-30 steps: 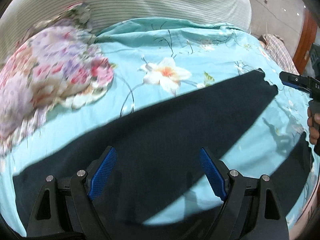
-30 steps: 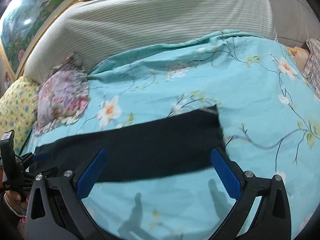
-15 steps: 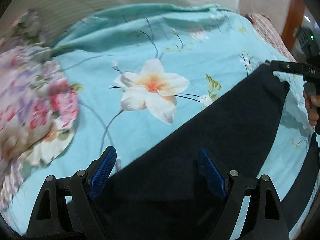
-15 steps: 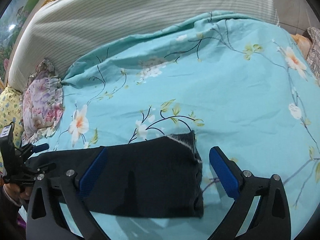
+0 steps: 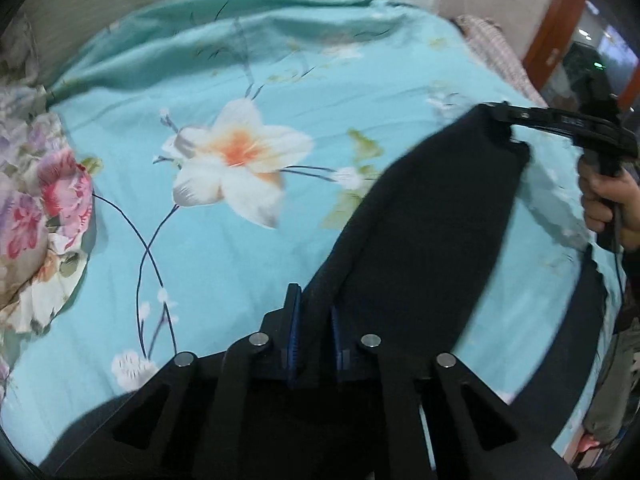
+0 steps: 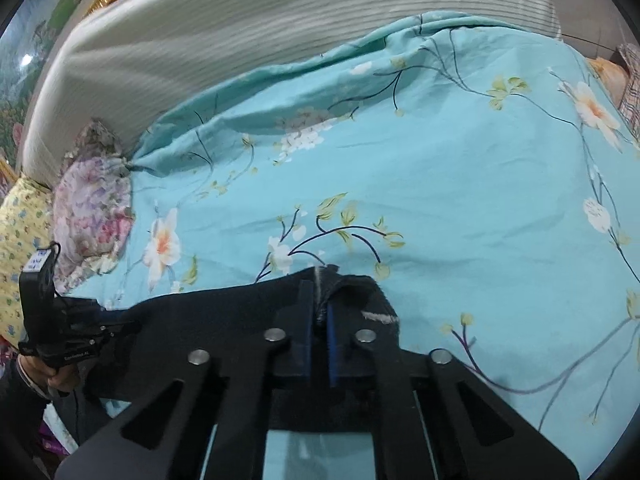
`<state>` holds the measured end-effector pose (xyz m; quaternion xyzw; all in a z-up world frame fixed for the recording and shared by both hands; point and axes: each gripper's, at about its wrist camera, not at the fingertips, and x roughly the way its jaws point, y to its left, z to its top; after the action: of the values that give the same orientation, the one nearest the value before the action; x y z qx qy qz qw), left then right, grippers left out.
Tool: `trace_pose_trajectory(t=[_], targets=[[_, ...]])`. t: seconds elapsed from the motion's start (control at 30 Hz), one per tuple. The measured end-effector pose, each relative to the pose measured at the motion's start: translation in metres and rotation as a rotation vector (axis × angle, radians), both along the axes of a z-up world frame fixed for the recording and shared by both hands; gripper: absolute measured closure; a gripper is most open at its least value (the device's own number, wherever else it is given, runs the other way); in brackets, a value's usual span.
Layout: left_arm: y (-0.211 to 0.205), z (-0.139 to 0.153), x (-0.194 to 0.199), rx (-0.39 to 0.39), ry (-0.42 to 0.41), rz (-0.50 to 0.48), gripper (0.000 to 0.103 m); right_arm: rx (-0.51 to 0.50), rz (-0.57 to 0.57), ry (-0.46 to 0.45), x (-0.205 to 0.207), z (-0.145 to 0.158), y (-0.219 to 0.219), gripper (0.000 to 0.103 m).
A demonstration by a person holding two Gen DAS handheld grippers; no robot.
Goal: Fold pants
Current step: 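Lower both tools onto the pant leg hems and close both grippers, then lift the hems with both grippers and fold them over toward the waistband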
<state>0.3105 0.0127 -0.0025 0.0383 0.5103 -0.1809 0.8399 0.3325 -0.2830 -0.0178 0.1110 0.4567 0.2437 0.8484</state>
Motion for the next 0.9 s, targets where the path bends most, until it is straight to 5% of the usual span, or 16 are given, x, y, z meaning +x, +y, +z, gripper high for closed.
trace_pose_trajectory(t=[0.43, 0.9], targets=[[-0.024, 0.048, -0.119, -0.122, -0.100, 0.003, 0.096, 0.062, 0.025, -0.101, -0.089, 0.045, -0.032, 0.100], [-0.052, 0.031, -0.215, -0.126, -0.121, -0.013, 0.097, 0.088, -0.029, -0.065, -0.198, 0.027, -0.079, 0.100]])
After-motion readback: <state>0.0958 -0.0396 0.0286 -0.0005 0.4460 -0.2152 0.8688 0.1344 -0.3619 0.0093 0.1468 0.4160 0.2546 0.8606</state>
